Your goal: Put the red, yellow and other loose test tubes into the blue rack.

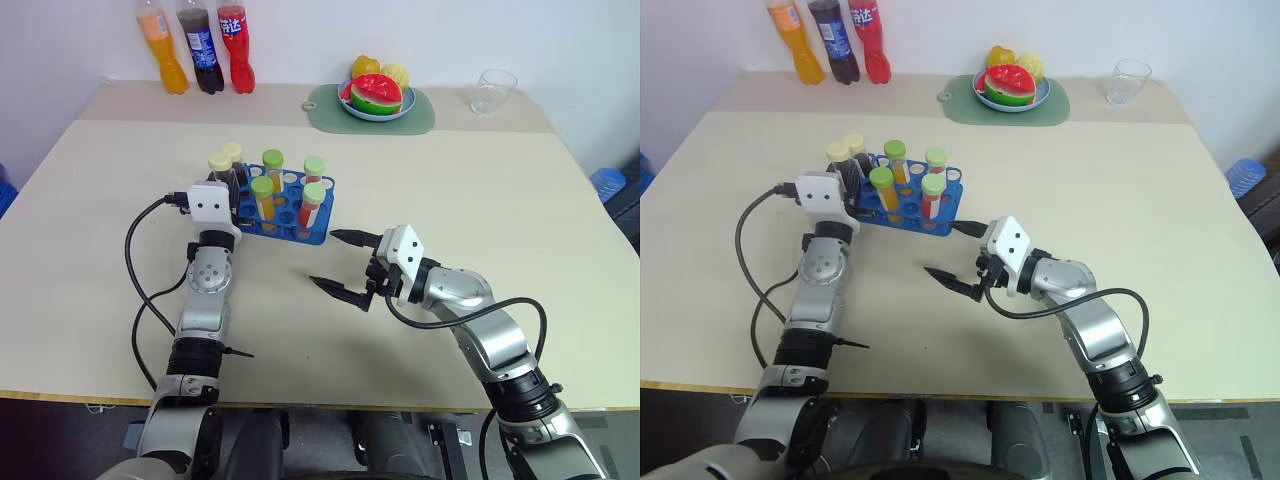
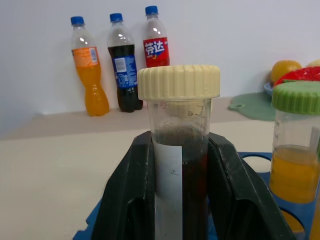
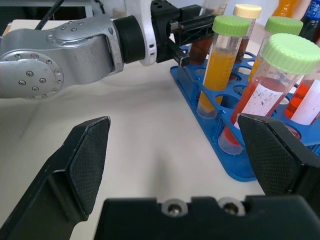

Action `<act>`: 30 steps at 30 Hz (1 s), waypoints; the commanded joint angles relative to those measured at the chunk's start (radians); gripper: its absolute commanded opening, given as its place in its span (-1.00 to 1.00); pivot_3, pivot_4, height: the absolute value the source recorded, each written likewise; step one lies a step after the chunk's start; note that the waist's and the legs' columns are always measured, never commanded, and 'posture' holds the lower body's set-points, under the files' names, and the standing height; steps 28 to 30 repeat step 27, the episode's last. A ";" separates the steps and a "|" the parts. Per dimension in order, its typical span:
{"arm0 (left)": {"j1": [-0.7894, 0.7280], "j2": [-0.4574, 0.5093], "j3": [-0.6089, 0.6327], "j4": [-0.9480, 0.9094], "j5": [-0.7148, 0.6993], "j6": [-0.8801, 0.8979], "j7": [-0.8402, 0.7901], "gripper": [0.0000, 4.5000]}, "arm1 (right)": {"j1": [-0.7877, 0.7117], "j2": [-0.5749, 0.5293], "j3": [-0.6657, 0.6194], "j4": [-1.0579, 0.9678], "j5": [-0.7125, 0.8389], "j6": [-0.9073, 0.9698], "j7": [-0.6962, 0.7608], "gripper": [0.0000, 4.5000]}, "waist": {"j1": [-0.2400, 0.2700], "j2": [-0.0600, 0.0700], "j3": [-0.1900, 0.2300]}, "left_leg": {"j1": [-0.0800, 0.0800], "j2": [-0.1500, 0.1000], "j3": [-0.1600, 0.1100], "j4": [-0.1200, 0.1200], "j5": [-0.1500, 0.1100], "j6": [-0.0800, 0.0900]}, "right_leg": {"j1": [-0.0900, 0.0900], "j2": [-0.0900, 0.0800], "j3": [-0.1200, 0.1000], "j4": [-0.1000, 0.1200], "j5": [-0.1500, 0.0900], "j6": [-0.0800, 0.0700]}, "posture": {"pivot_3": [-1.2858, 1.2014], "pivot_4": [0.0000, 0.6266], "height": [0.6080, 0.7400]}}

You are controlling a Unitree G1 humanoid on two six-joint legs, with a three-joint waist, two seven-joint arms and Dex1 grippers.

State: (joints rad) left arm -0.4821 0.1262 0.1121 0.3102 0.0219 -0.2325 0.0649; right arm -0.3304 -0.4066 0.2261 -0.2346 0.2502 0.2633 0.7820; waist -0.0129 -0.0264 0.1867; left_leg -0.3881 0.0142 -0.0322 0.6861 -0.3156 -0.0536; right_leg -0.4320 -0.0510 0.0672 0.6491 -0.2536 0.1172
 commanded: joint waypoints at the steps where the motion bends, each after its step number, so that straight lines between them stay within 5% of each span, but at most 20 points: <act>1: 0.018 -0.007 0.017 -0.083 -0.047 -0.014 -0.019 0.40 | -0.008 -0.005 -0.039 -0.049 0.025 -0.014 0.003 1.00 | -0.001 0.000 0.000 | 0.000 0.000 0.000 0.000 0.000 0.000 | 0.000 0.000 0.000 0.000 0.000 0.000 | 0.03 -0.52 0.91; 2: 0.030 -0.001 0.022 -0.124 -0.068 0.001 -0.035 0.59 | -0.012 -0.012 -0.051 -0.055 0.034 -0.008 0.006 1.00 | -0.001 0.000 0.000 | 0.000 0.000 0.000 0.000 0.000 0.000 | 0.000 0.000 0.000 0.000 0.000 0.000 | 0.03 -0.52 0.91; 8: 0.141 0.132 0.104 -0.451 -0.267 0.220 -0.186 0.59 | -0.043 -0.093 -0.172 -0.076 0.119 0.054 0.039 1.00 | -0.007 0.000 0.000 | 0.000 0.001 0.000 0.000 0.000 0.000 | 0.000 0.000 0.000 0.001 0.000 0.000 | 0.03 -0.52 0.91; 14: 0.449 0.578 0.238 -0.686 -0.529 0.556 -0.634 0.59 | -0.010 -0.291 -0.375 -0.010 0.228 0.177 0.111 1.00 | -0.006 0.001 0.000 | 0.002 0.002 0.000 -0.002 0.000 0.001 | 0.001 0.001 0.000 -0.001 0.000 -0.001 | 0.03 -0.52 0.91; 17: 0.512 0.668 0.268 -0.664 -0.561 0.625 -0.708 0.59 | 0.029 -0.340 -0.416 0.031 0.220 0.160 0.138 1.00 | 0.004 0.004 0.001 | 0.006 0.002 0.001 -0.002 -0.001 0.002 | 0.006 0.002 0.000 -0.003 -0.001 -0.001 | 0.03 -0.52 0.91; 30: 0.488 0.626 0.252 -0.602 -0.535 0.633 -0.715 0.59 | 0.096 -0.389 -0.454 0.155 0.159 0.046 0.174 1.00 | -0.010 0.004 0.001 | 0.010 0.003 0.003 -0.003 -0.001 0.002 | 0.008 0.003 0.002 -0.002 -0.001 -0.001 | 0.03 -0.52 0.91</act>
